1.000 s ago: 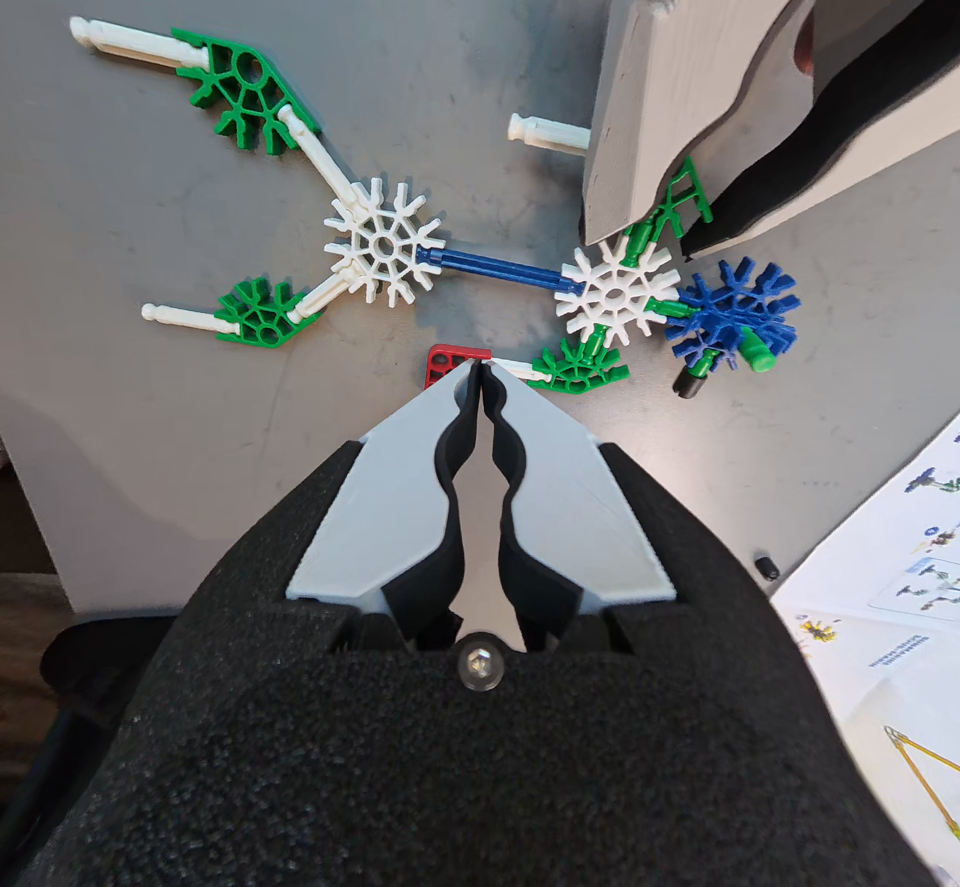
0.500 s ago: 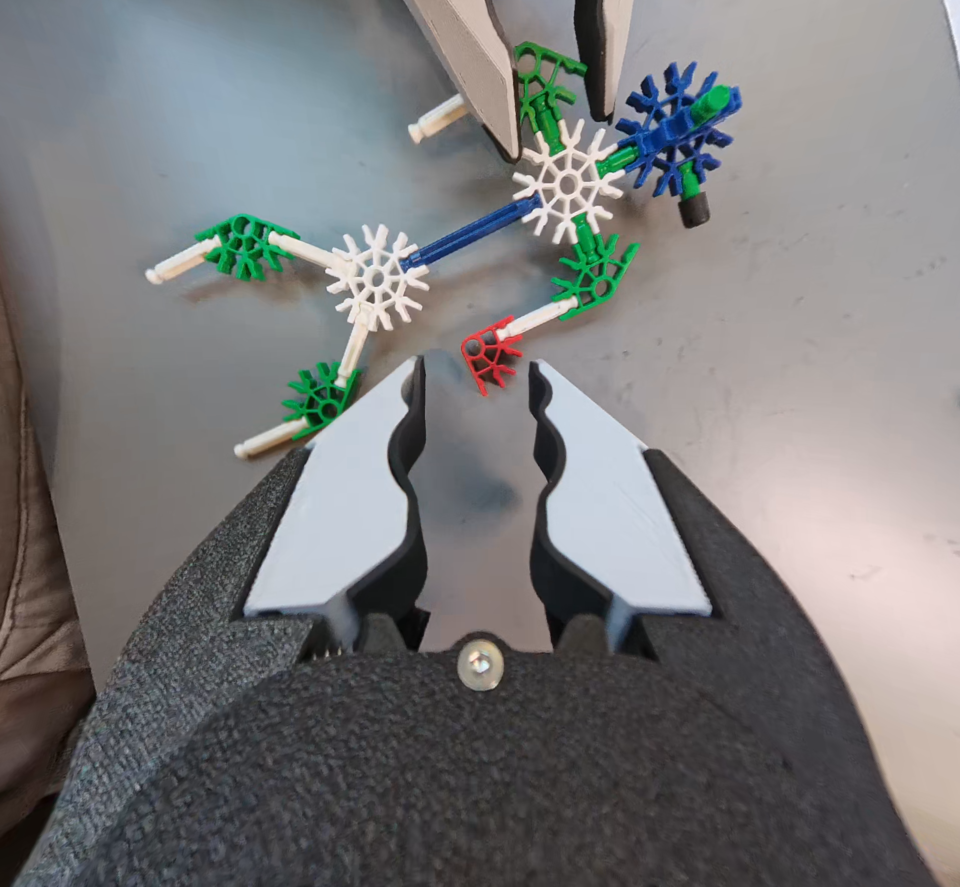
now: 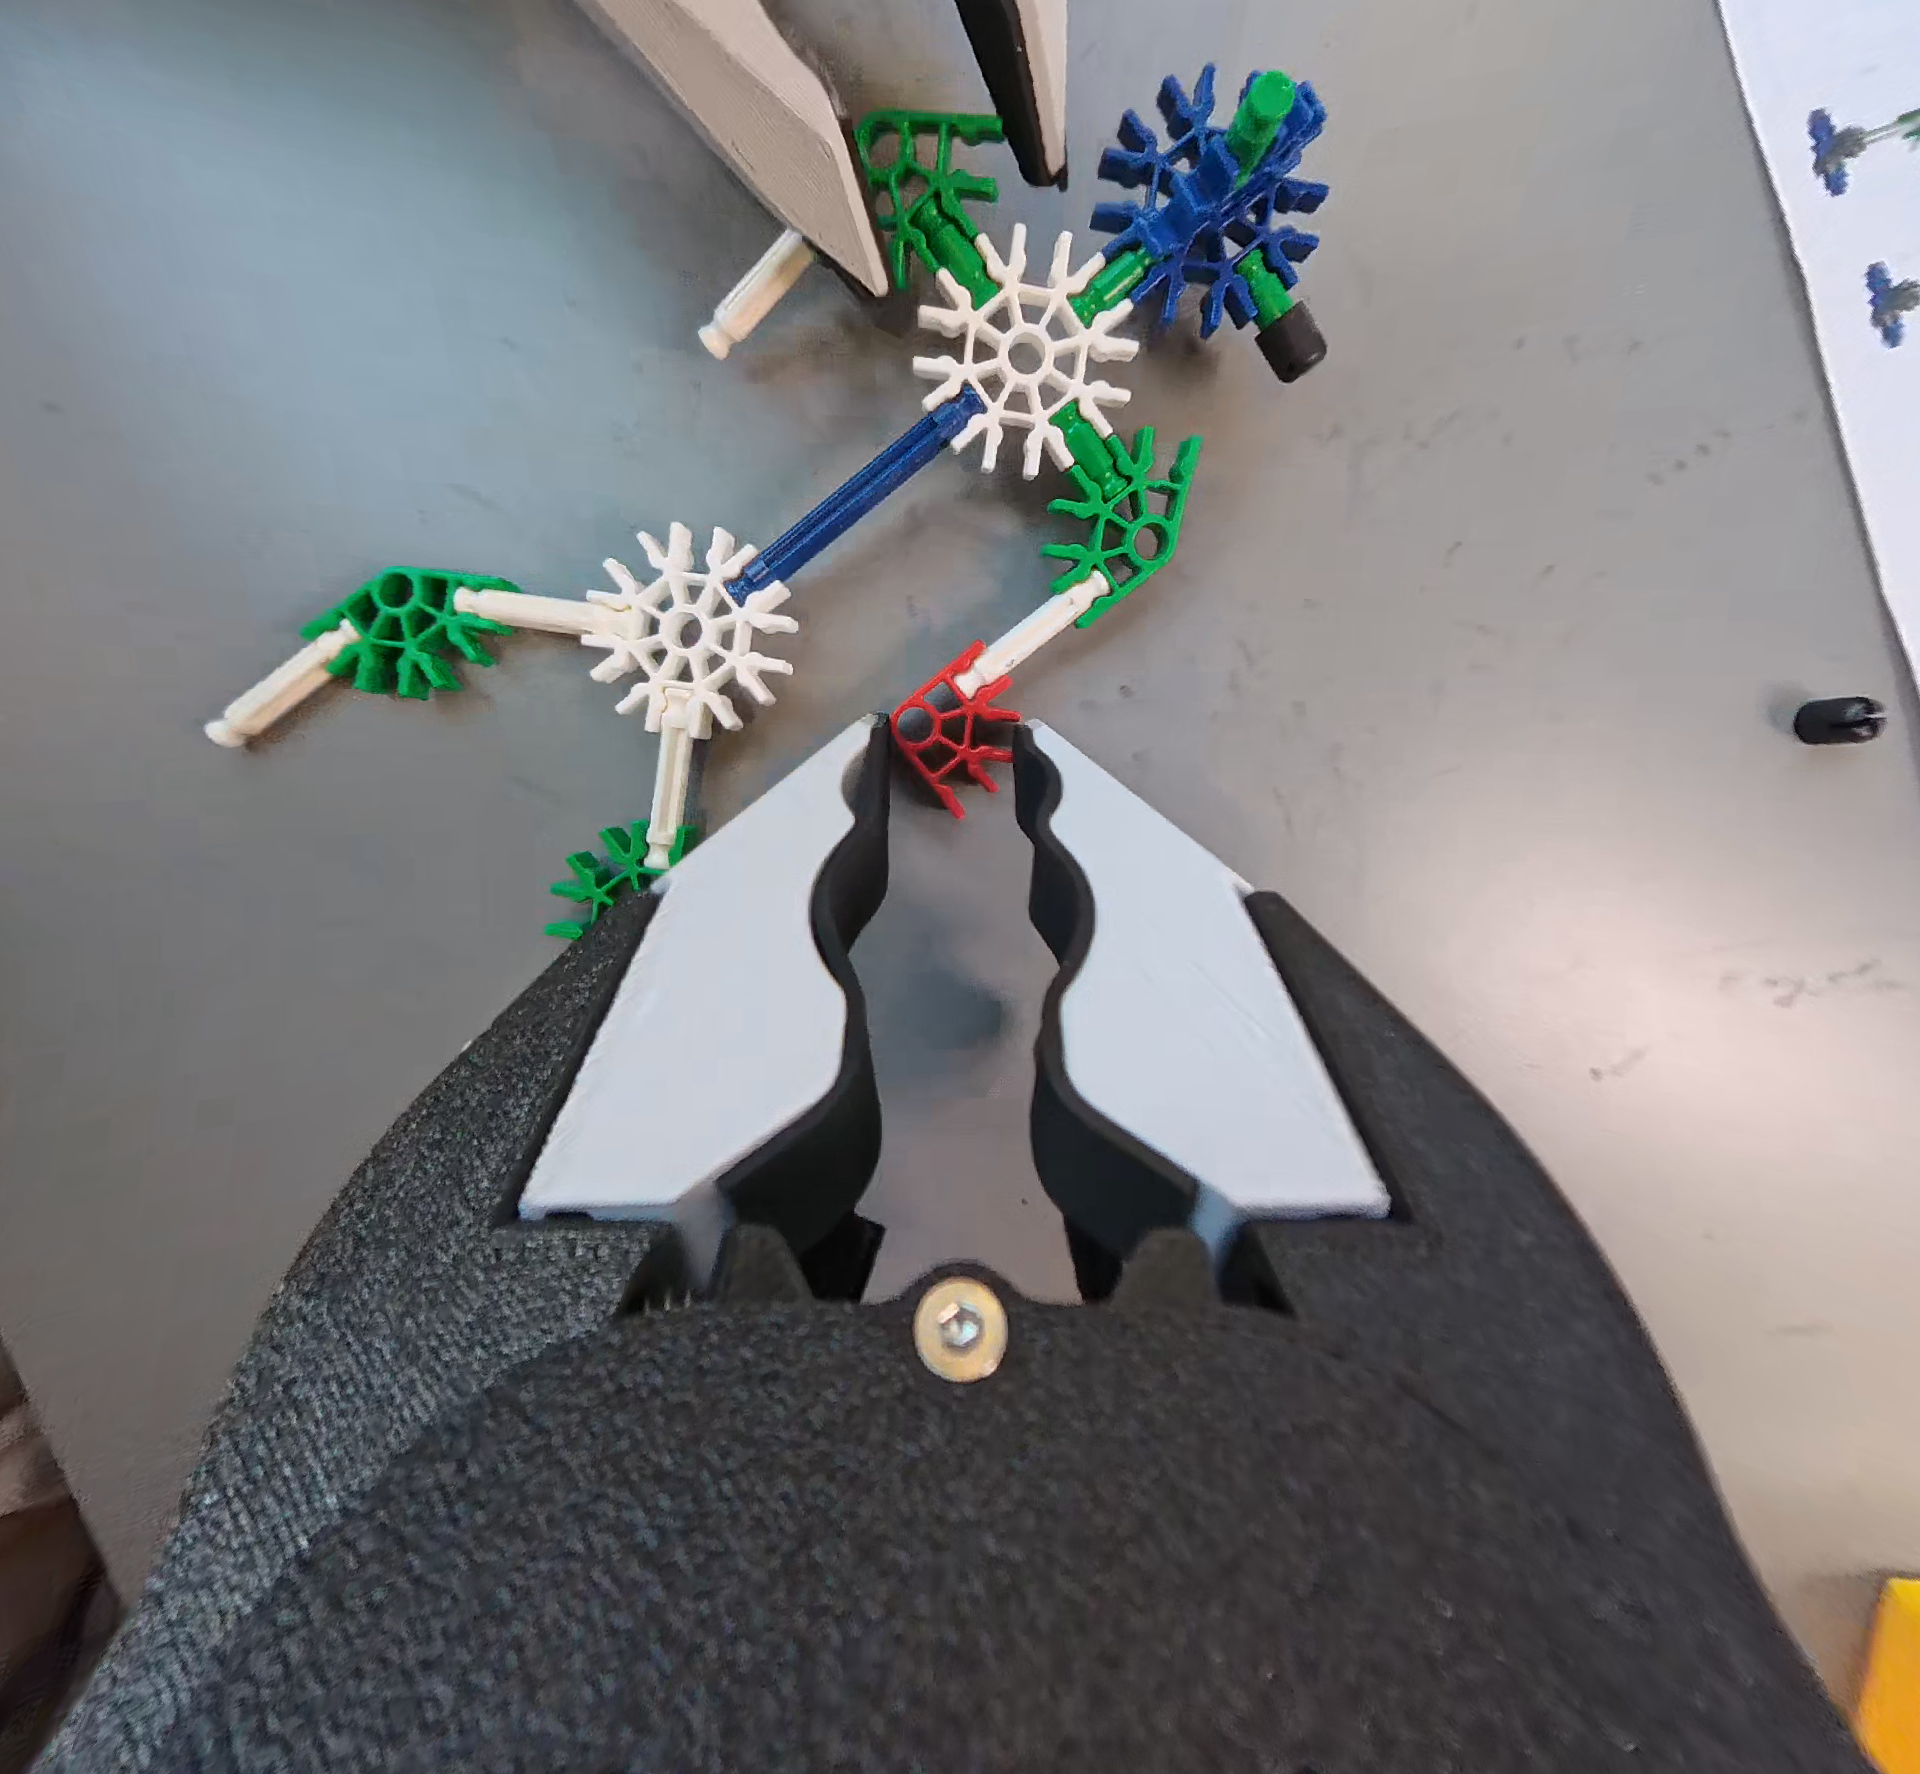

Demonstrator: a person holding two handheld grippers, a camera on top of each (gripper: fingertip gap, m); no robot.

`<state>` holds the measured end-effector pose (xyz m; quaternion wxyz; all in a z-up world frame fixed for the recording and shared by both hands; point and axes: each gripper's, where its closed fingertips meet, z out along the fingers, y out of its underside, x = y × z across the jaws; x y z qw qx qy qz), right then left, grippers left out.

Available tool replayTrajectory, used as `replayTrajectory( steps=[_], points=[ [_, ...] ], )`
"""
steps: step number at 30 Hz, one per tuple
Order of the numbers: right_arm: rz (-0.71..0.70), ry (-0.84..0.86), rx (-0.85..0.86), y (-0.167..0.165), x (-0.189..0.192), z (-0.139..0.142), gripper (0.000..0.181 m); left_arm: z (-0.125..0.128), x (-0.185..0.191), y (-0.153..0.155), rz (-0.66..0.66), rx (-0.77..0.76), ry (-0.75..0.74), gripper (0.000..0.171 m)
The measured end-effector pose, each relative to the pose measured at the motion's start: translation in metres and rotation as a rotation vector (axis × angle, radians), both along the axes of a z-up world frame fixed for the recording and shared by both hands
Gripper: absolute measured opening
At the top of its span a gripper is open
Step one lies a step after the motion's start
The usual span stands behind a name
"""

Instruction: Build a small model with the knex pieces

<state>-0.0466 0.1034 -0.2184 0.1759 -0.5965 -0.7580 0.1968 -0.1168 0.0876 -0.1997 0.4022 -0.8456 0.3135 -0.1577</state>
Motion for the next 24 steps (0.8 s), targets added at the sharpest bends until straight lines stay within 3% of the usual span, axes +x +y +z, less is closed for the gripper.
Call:
replayTrajectory(
  steps=[5, 9, 13, 16, 18, 22, 24],
  points=[
    [0.117, -0.044, 0.295, 0.015, 0.007, 0.005, 0.021, 0.017, -0.007, 0.004, 0.027, 0.069, 0.007, 0.027],
    [0.217, -0.079, 0.492, 0.020, 0.007, 0.007, 0.021, 0.026, 0.013, 0.001, -0.030, 0.146, 0.011, 0.026],
    [0.311, -0.114, 0.707, 0.024, 0.005, 0.008, 0.021, 0.005, 0.034, -0.003, -0.074, 0.134, 0.139, 0.021],
    [0.335, -0.094, 0.761, 0.023, 0.003, 0.010, 0.021, -0.004, 0.036, -0.002, -0.075, 0.139, 0.206, 0.020],
    [0.271, -0.039, 0.638, 0.023, 0.003, 0.009, 0.022, -0.004, 0.035, -0.002, -0.067, 0.124, 0.186, 0.019],
    [-0.014, 0.093, 0.039, 0.020, 0.003, 0.014, 0.029, -0.005, 0.035, -0.002, -0.060, 0.097, 0.143, 0.019],
    [-0.111, 0.072, -0.172, 0.021, 0.007, 0.012, 0.033, -0.005, 0.035, -0.002, -0.058, 0.095, 0.140, 0.019]
  ],
)
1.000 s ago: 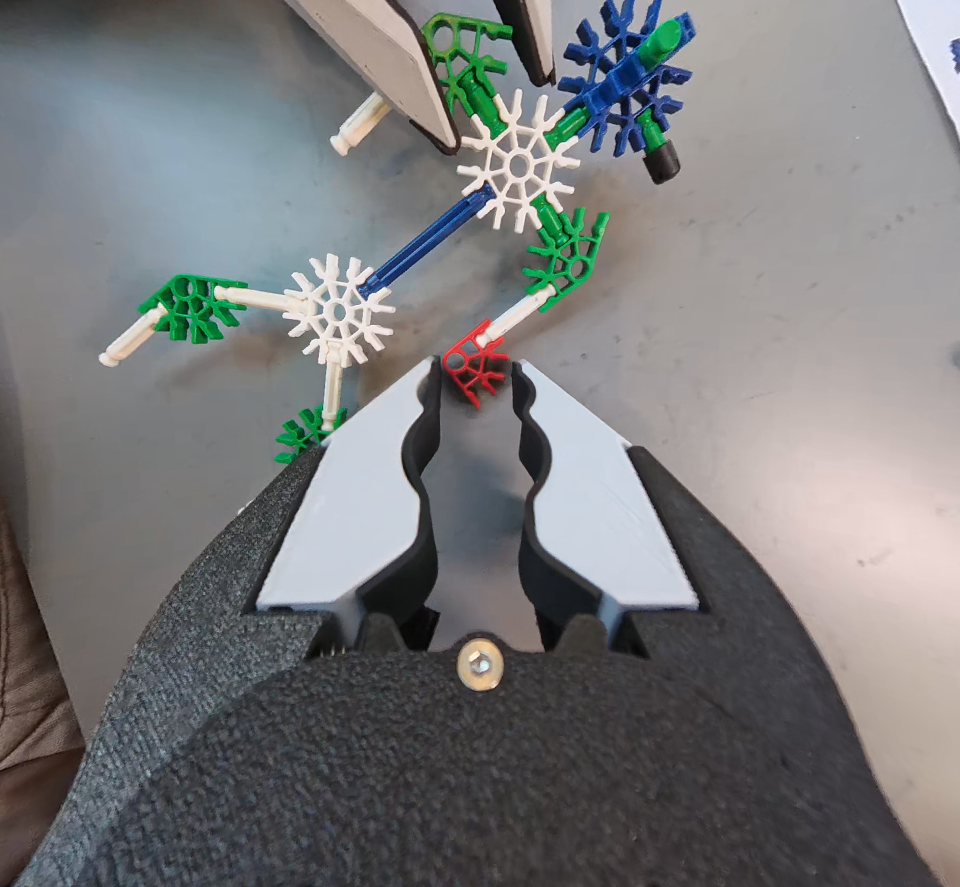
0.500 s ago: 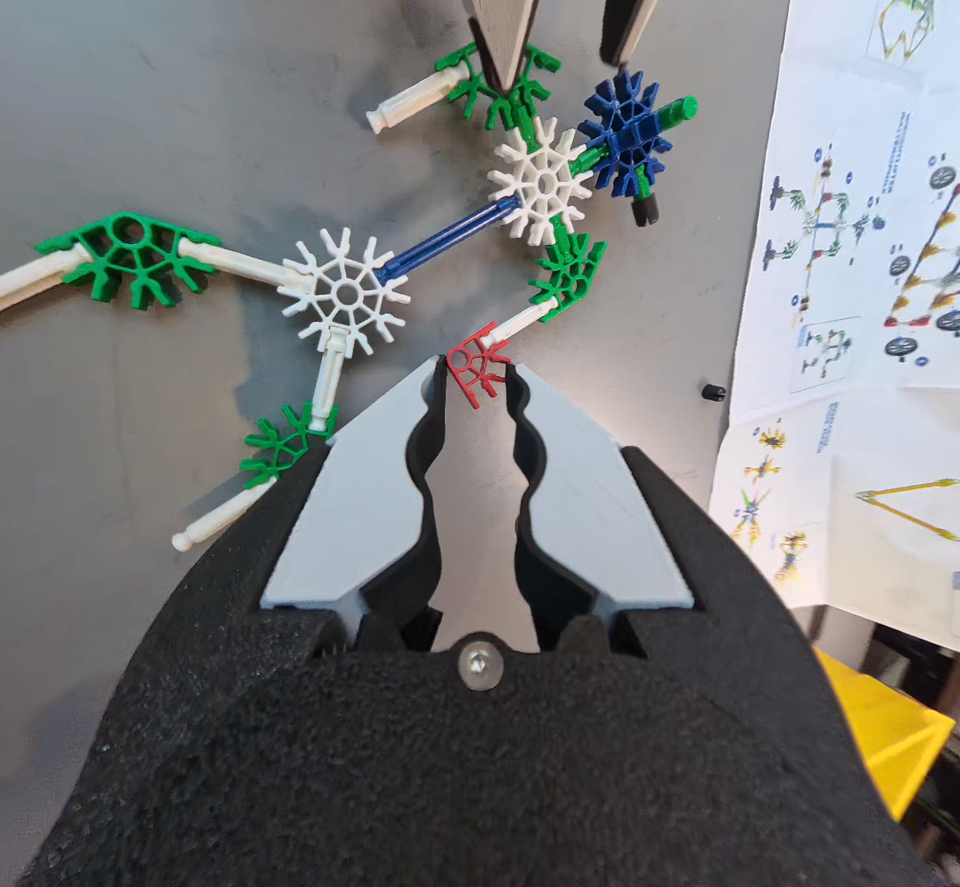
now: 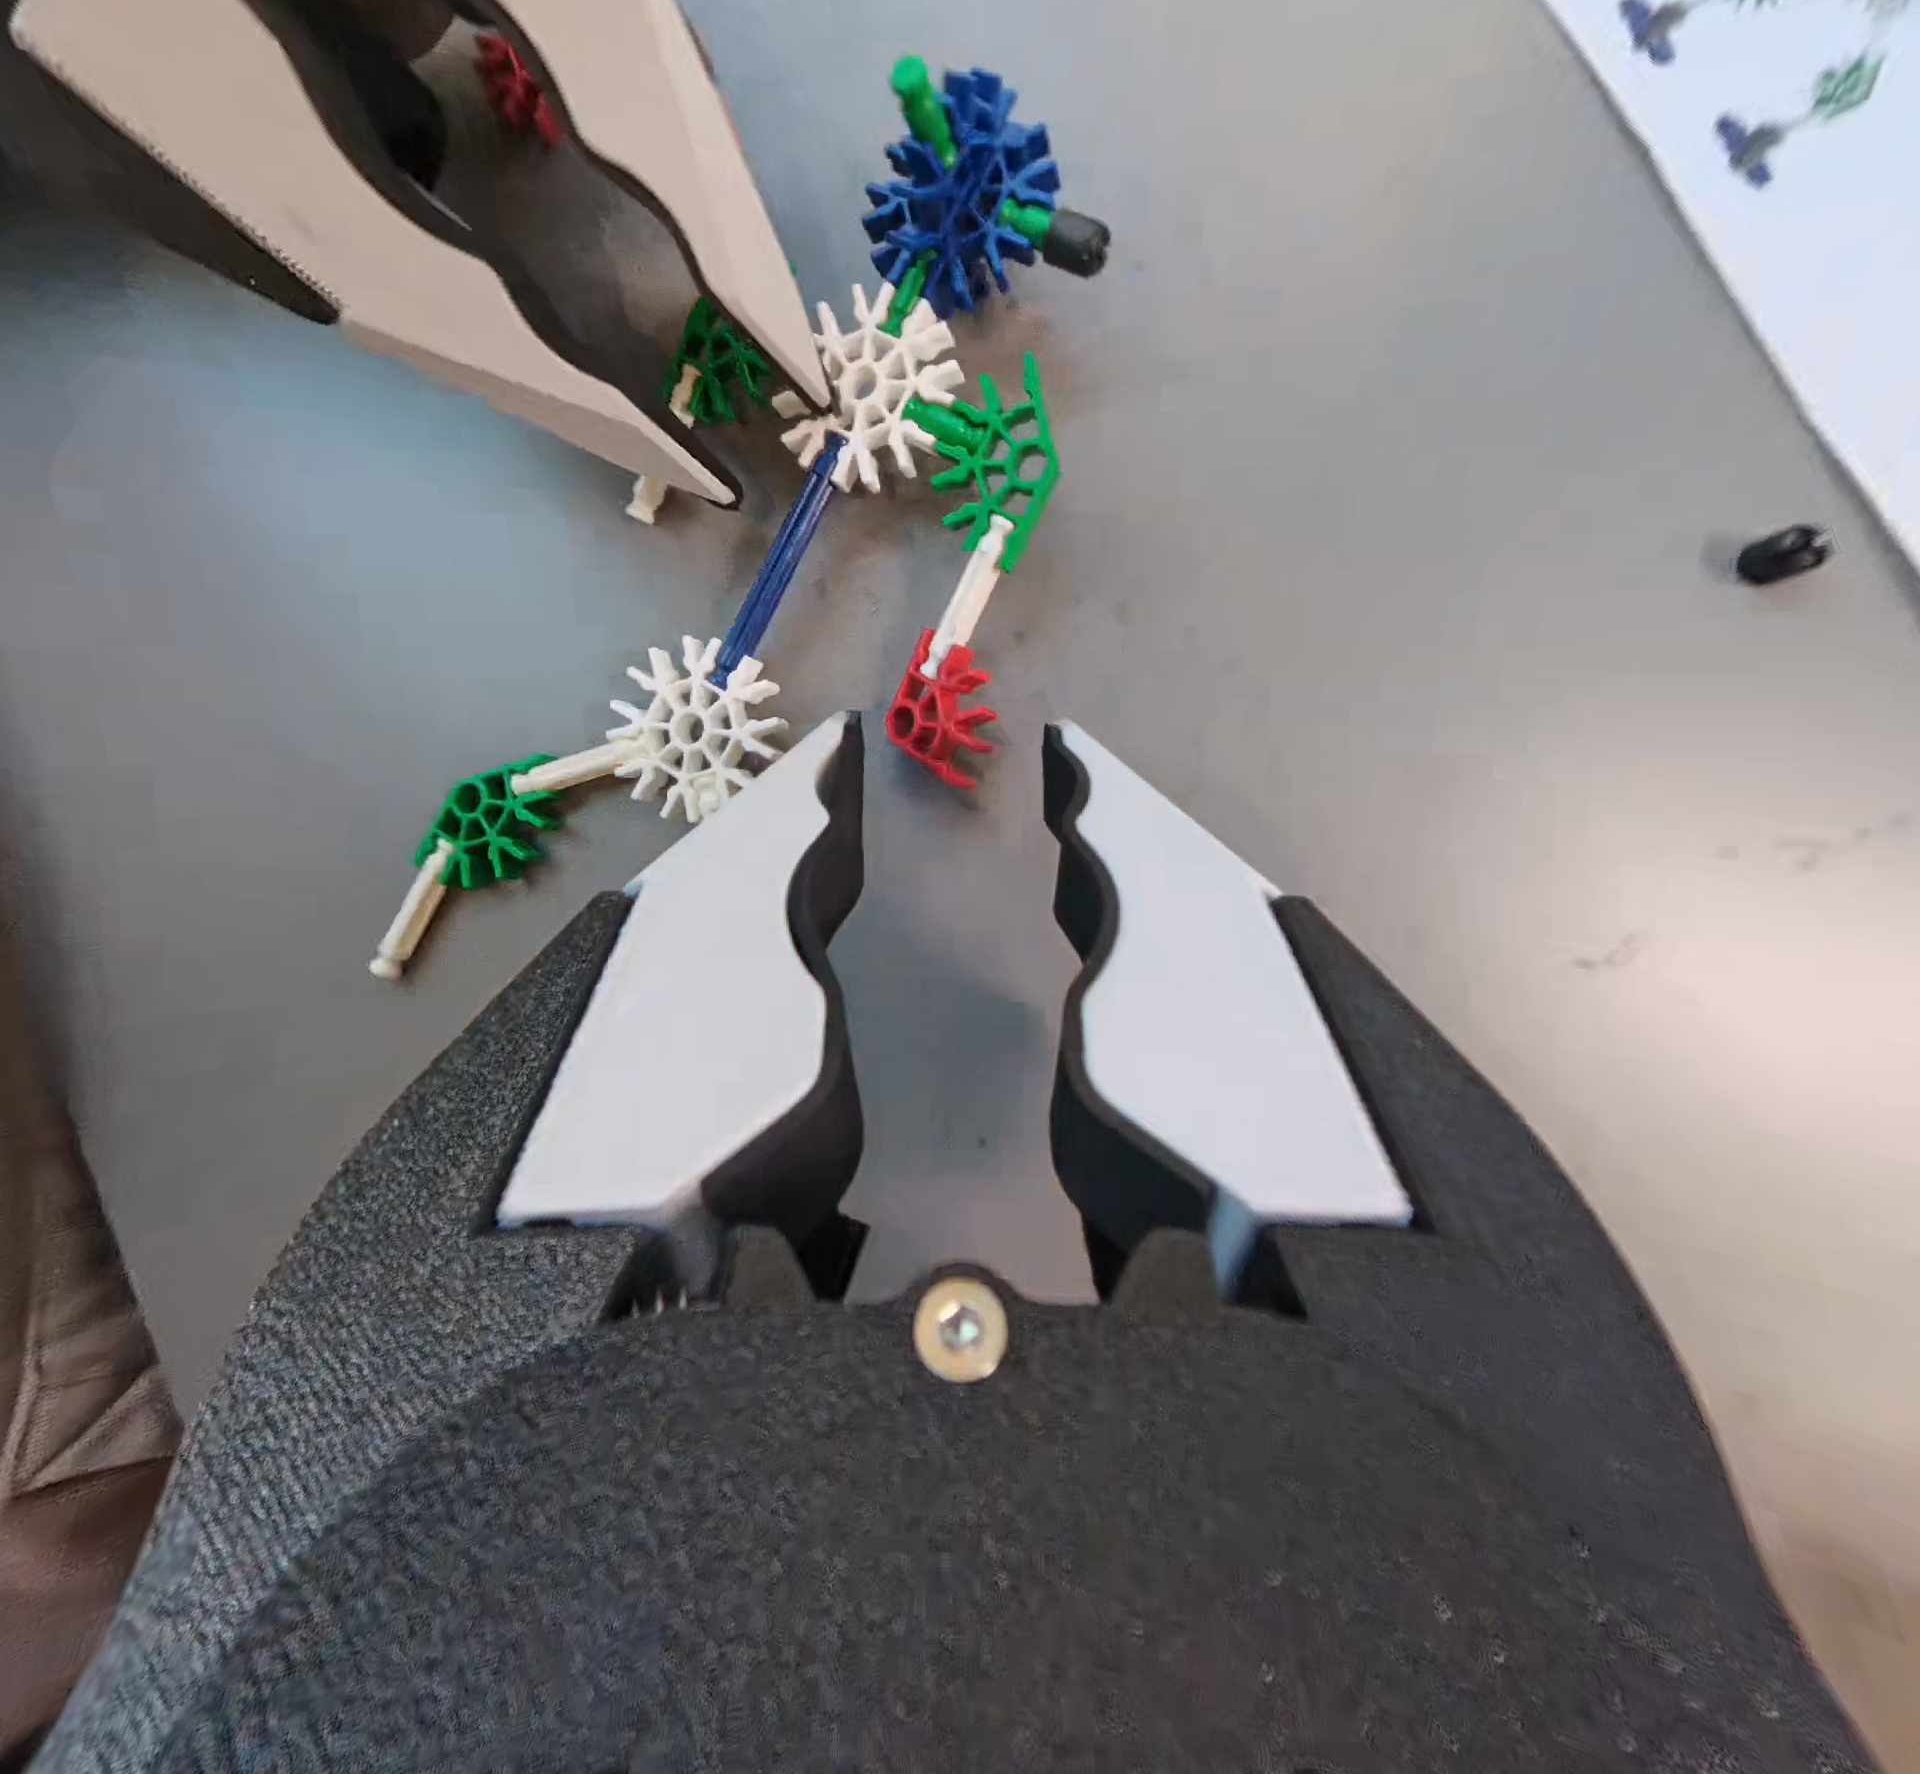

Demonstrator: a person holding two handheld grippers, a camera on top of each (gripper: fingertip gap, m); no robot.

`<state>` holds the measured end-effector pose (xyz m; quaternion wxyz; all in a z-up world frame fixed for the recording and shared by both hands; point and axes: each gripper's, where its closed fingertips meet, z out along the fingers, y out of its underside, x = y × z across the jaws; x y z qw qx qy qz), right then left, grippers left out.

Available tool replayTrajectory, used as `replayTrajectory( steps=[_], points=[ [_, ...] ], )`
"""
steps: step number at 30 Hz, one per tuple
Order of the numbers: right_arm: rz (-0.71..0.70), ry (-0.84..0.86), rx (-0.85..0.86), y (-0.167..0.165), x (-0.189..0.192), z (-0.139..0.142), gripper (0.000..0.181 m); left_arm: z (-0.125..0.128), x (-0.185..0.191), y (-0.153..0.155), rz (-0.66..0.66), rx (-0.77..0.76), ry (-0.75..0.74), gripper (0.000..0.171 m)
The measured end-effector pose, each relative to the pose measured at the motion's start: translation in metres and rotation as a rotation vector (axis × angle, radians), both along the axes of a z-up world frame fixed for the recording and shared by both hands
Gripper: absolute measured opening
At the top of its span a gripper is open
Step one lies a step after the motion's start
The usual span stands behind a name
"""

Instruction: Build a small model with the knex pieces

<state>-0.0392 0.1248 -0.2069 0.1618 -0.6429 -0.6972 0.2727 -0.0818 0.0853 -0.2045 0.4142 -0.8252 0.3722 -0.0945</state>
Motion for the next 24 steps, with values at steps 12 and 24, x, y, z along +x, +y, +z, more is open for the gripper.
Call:
replayTrajectory(
  steps=[12, 24],
  points=[
    [-0.100, 0.053, 0.156, 0.000, -0.003, -0.001, 0.008, -0.001, -0.003, 0.002, 0.029, -0.007, -0.018, 0.016],
    [-0.211, 0.088, 0.615, 0.002, -0.004, 0.002, 0.008, -0.001, -0.002, 0.002, 0.032, -0.002, -0.006, 0.019]
  ],
)
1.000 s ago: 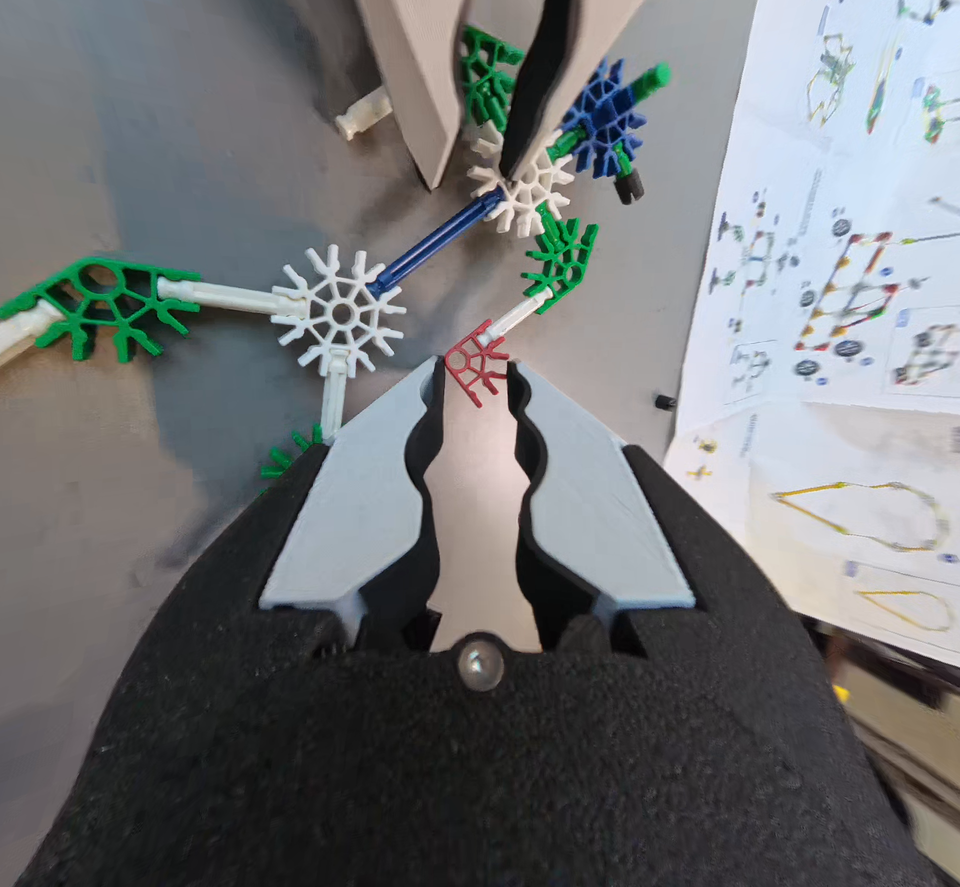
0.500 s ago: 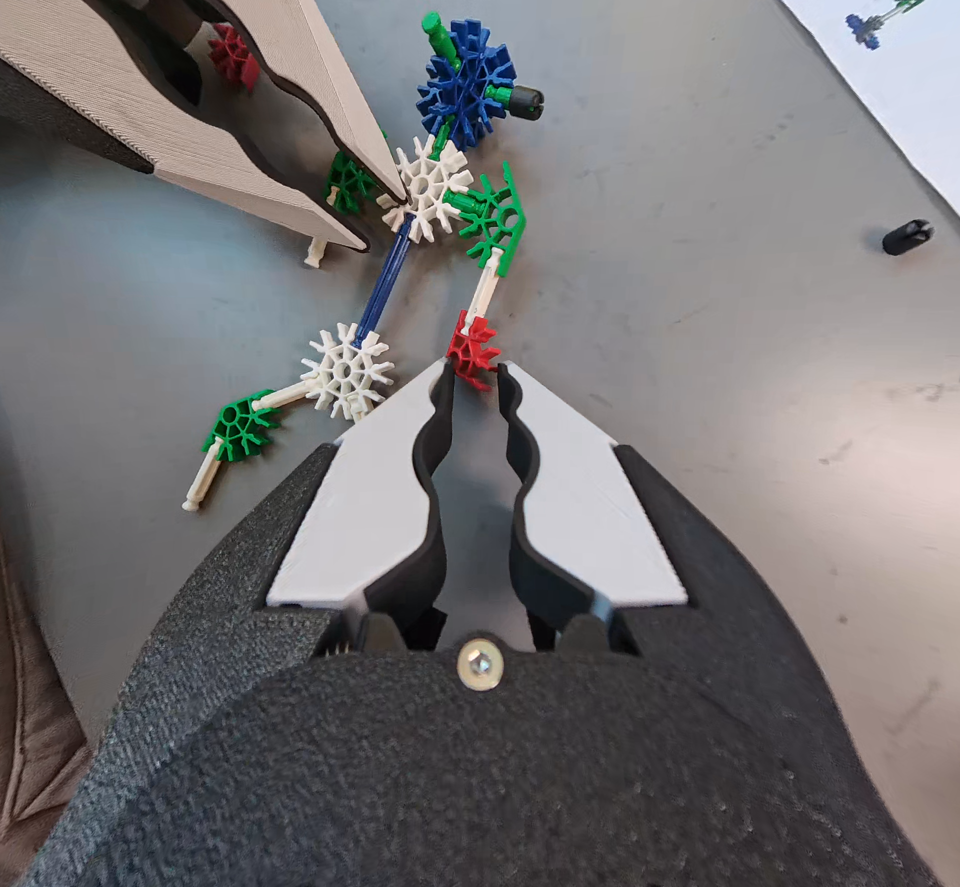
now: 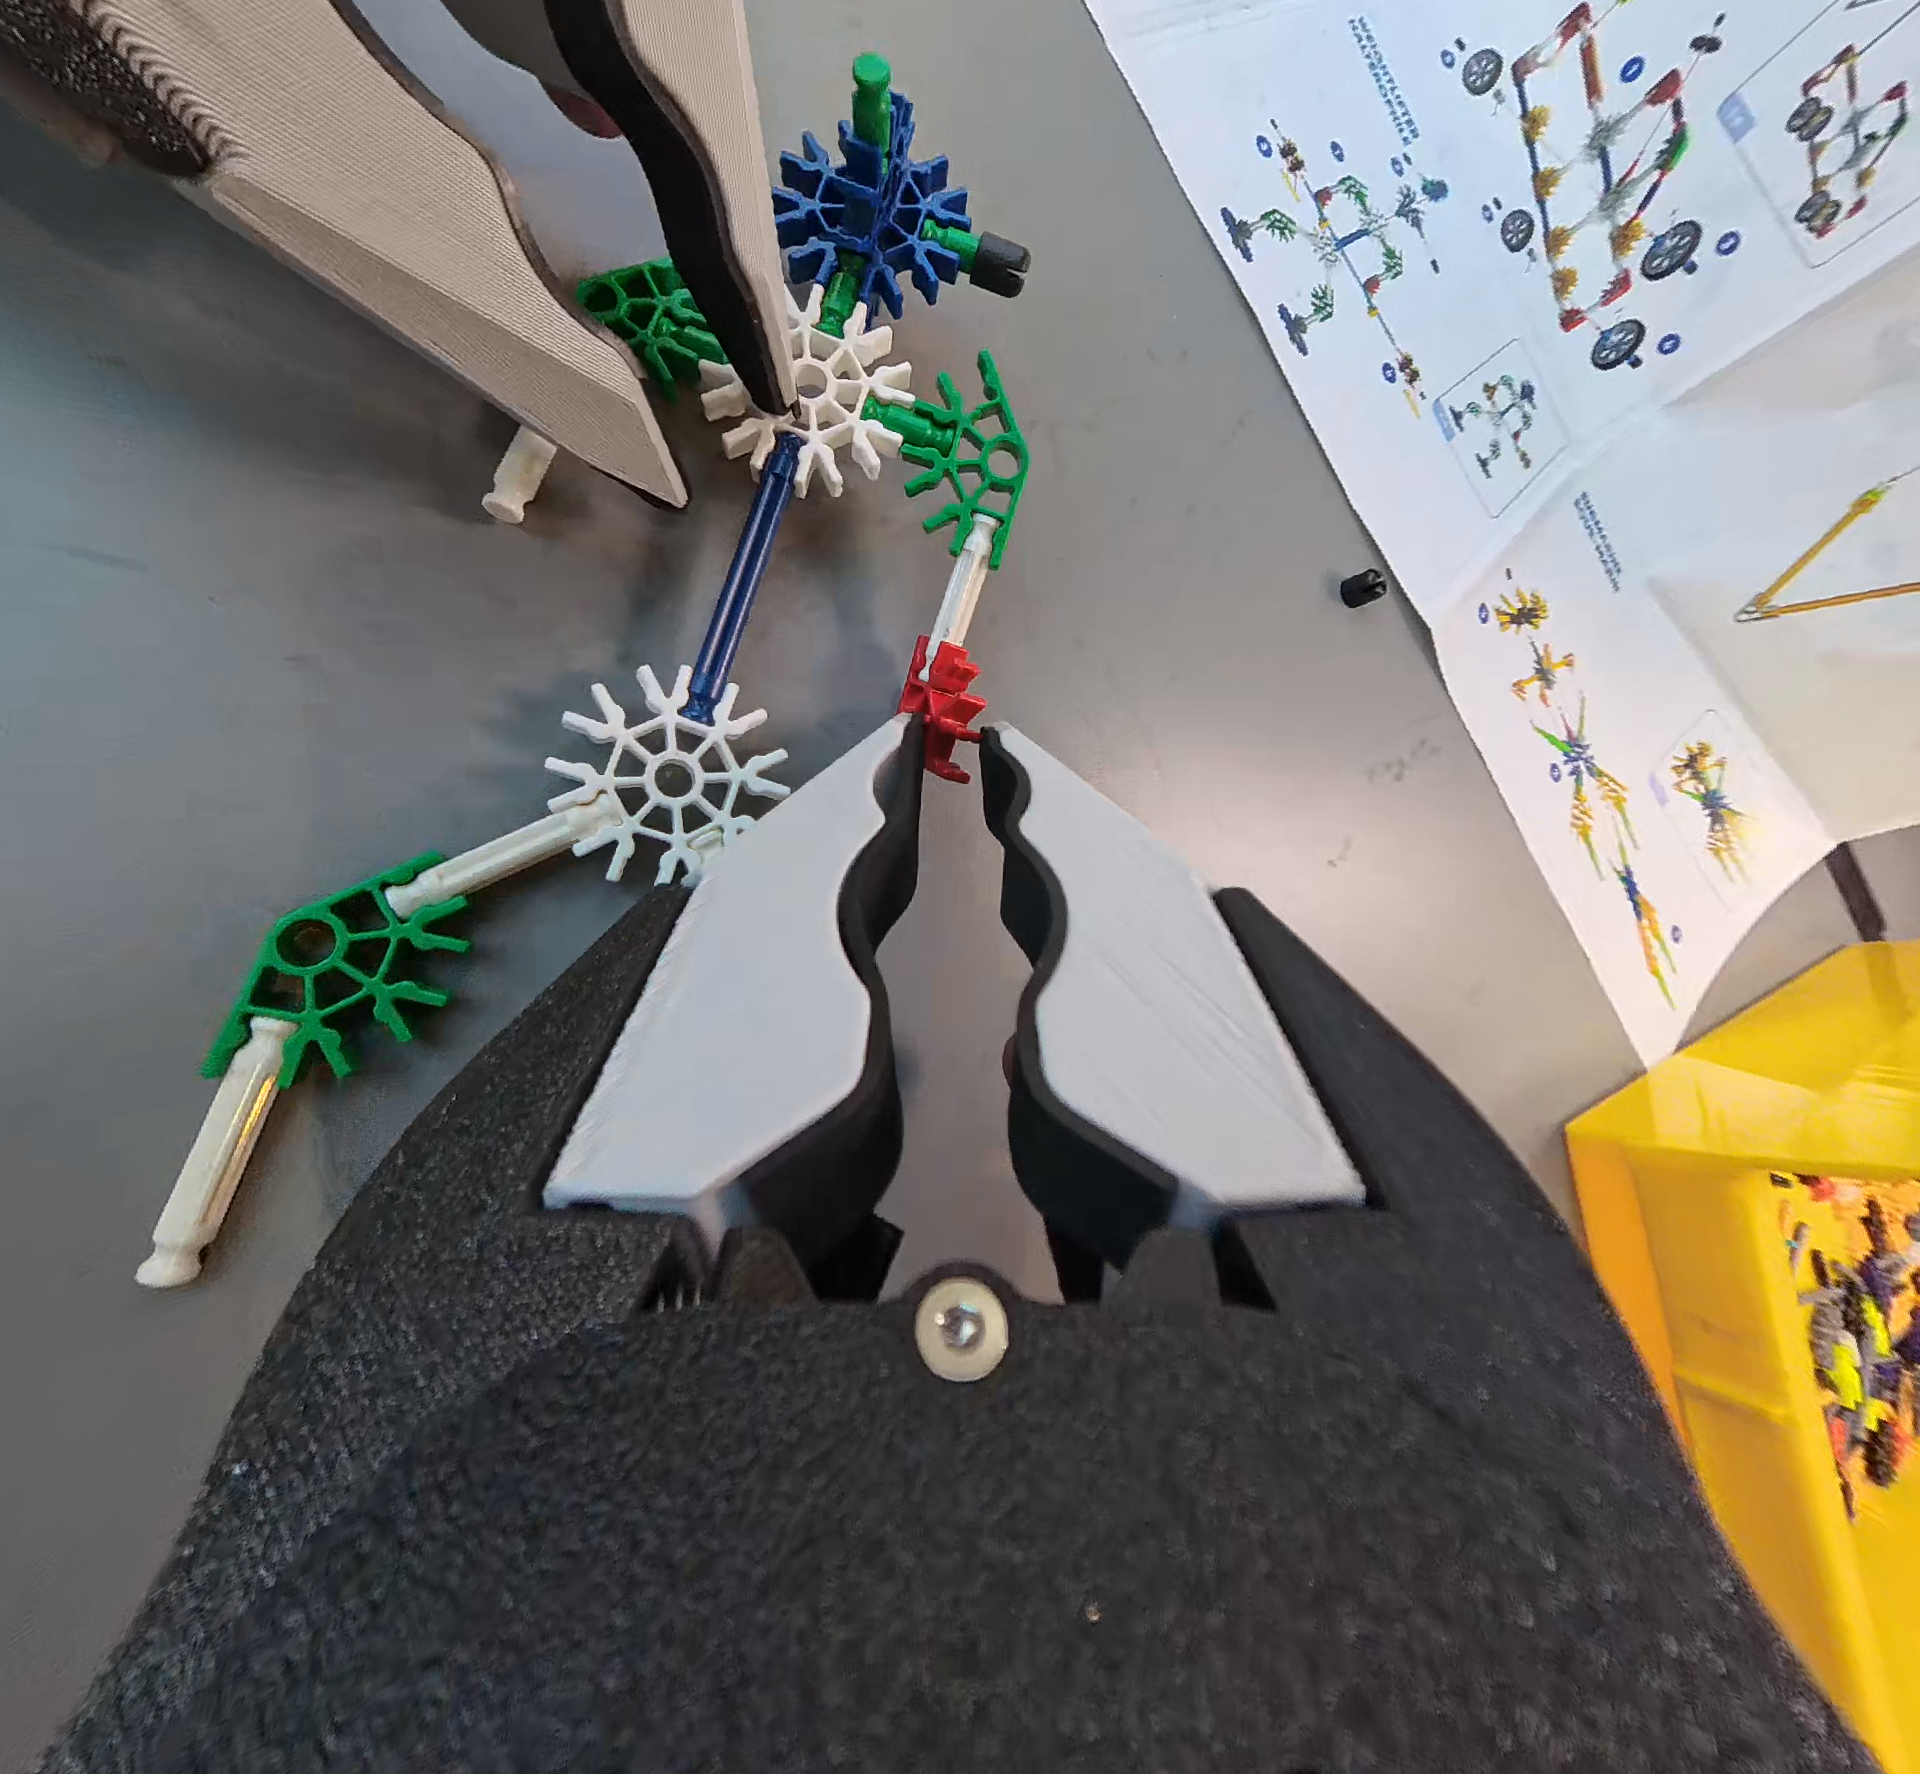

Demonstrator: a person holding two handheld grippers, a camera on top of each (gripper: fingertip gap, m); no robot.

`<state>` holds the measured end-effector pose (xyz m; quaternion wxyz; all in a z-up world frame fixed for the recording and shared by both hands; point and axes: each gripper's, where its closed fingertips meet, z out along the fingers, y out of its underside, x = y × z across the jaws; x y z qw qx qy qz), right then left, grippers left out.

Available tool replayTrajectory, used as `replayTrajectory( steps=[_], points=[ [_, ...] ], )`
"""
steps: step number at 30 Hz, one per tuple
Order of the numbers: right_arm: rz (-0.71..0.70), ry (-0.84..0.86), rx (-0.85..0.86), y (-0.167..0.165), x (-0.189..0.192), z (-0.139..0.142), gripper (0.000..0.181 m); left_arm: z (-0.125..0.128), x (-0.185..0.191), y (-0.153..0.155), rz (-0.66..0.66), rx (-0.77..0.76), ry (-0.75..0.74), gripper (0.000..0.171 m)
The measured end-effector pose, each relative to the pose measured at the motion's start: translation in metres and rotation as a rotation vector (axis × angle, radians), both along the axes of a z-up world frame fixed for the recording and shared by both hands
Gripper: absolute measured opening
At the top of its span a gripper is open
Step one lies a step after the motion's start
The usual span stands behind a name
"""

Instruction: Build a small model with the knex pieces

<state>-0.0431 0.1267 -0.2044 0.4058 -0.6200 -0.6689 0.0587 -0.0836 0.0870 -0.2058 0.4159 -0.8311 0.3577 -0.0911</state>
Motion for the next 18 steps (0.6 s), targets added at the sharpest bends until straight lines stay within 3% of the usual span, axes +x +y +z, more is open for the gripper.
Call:
replayTrajectory(
  steps=[4, 10, 15, 18],
  points=[
    [0.011, 0.019, -0.027, -0.005, 0.000, 0.000, 0.009, 0.000, -0.001, 0.000, 0.002, -0.003, 0.002, 0.019],
    [0.018, 0.139, -0.472, -0.007, -0.001, 0.002, 0.022, 0.007, 0.001, 0.000, 0.003, 0.001, -0.043, 0.019],
    [0.036, 0.097, -0.457, -0.009, -0.003, -0.007, 0.007, 0.017, 0.002, 0.010, 0.037, 0.034, -0.085, 0.017],
    [0.015, 0.079, -0.377, -0.006, -0.004, -0.007, 0.006, 0.019, 0.003, 0.023, 0.067, 0.060, -0.057, 0.016]
  ],
)
